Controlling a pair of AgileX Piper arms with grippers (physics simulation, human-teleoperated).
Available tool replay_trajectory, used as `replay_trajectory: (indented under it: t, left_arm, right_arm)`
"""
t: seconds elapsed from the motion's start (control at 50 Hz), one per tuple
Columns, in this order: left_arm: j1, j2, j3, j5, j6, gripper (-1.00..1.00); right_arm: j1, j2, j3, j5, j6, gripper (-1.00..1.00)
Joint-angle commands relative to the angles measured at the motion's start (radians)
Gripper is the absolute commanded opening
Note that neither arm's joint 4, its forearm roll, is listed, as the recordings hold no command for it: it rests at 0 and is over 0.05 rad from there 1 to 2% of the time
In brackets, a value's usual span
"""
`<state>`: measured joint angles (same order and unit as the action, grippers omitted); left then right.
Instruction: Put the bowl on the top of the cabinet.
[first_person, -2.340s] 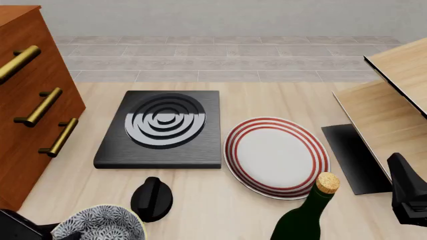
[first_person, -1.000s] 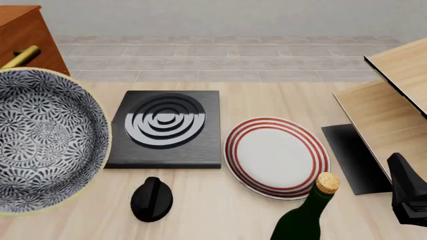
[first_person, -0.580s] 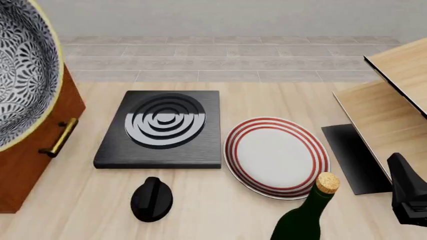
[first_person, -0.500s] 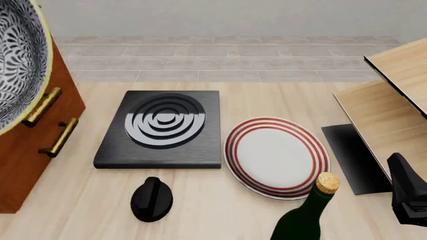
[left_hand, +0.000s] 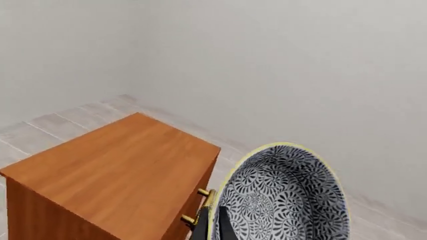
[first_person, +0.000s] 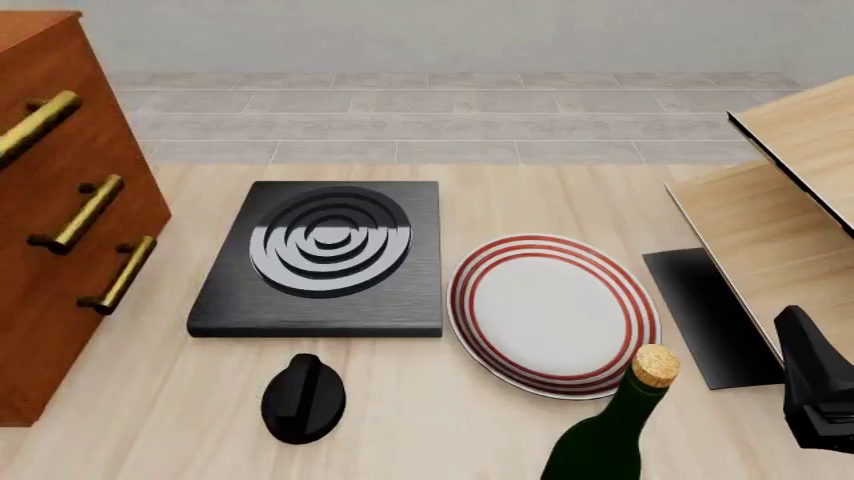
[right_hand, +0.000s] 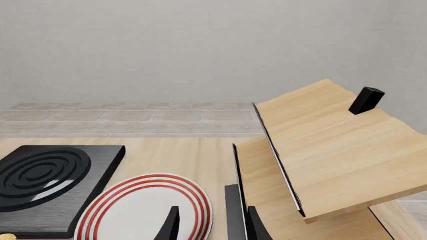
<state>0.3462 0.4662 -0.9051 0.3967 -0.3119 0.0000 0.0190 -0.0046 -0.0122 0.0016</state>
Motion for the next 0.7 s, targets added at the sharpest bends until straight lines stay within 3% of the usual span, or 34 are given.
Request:
replay_trajectory:
  t: [0.02,0.24,0.7]
  left_arm:
    - [0.152,0.103,-0.012,-0.101,-0.090,-1.00]
    - [0.269,0.175,-0.033,-0.173,-0.160,-1.00]
    - [0.321,0.265,-0.040,-0.206,-0.191,-1.00]
  right_arm:
    - [0.000,0.000,0.000,0.000,0.000,1.00]
    - [0.000,0.000,0.000,0.000,0.000,1.00]
    - [0.000,0.000,0.000,0.000,0.000,1.00]
